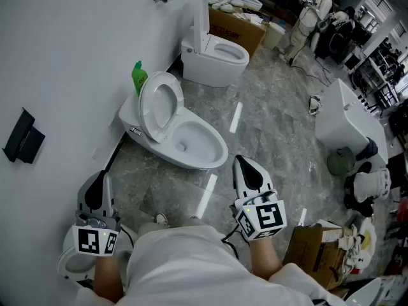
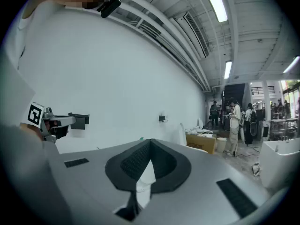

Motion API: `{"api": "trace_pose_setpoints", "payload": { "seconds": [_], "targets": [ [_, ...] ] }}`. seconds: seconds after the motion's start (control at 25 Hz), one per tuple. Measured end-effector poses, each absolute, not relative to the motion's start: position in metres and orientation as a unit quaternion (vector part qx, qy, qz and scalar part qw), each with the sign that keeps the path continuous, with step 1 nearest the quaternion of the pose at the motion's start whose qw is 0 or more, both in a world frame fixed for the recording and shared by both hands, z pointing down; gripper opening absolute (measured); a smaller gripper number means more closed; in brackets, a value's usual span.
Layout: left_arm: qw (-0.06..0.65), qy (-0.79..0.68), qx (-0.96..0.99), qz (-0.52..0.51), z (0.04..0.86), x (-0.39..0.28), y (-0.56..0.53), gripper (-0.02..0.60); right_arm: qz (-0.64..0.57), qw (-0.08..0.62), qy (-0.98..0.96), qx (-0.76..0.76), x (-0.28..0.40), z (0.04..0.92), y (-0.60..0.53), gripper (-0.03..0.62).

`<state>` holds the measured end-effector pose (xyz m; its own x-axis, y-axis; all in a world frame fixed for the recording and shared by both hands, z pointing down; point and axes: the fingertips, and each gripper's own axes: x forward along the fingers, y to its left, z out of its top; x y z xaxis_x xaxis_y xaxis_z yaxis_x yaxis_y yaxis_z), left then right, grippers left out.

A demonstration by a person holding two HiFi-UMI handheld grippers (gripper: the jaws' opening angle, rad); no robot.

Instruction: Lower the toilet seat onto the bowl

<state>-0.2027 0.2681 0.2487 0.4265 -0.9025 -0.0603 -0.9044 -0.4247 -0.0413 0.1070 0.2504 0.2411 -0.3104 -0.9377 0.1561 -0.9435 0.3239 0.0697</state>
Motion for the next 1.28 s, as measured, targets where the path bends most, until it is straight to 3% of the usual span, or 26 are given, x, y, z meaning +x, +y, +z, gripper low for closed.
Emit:
{"api": "trace_pose_setpoints", "payload": {
  "seconds": [0.76,0.8,0.84,1.0,1.16,1.28],
  "targets": [
    [0.038,0.539,-0.841,0.017,0.245,-0.187,0.274,0.001,0.022,0.080,-0.834,0.545,0.110,0.243,0.250,-0.002],
    [0.039,0.540,-0.840,0.018,0.244,-0.187,0.274,0.000,0.021,0.084,-0.840,0.536,0.110,0.242,0.248,0.046],
    [0.039,0.542,-0.839,0.018,0.244,-0.186,0.275,0.000,0.019,0.089,-0.845,0.527,0.110,0.242,0.246,0.140],
    [0.038,0.550,-0.834,0.014,0.246,-0.181,0.277,0.000,-0.012,0.108,-0.858,0.502,0.114,0.241,0.237,0.298],
    [0.034,0.557,-0.830,0.000,0.251,-0.172,0.283,0.002,0.006,0.104,-0.864,0.492,0.123,0.254,0.233,0.375],
    [0.027,0.558,-0.829,-0.012,0.259,-0.162,0.288,0.000,0.020,0.115,-0.867,0.484,0.128,0.273,0.234,0.382]
  ]
}}
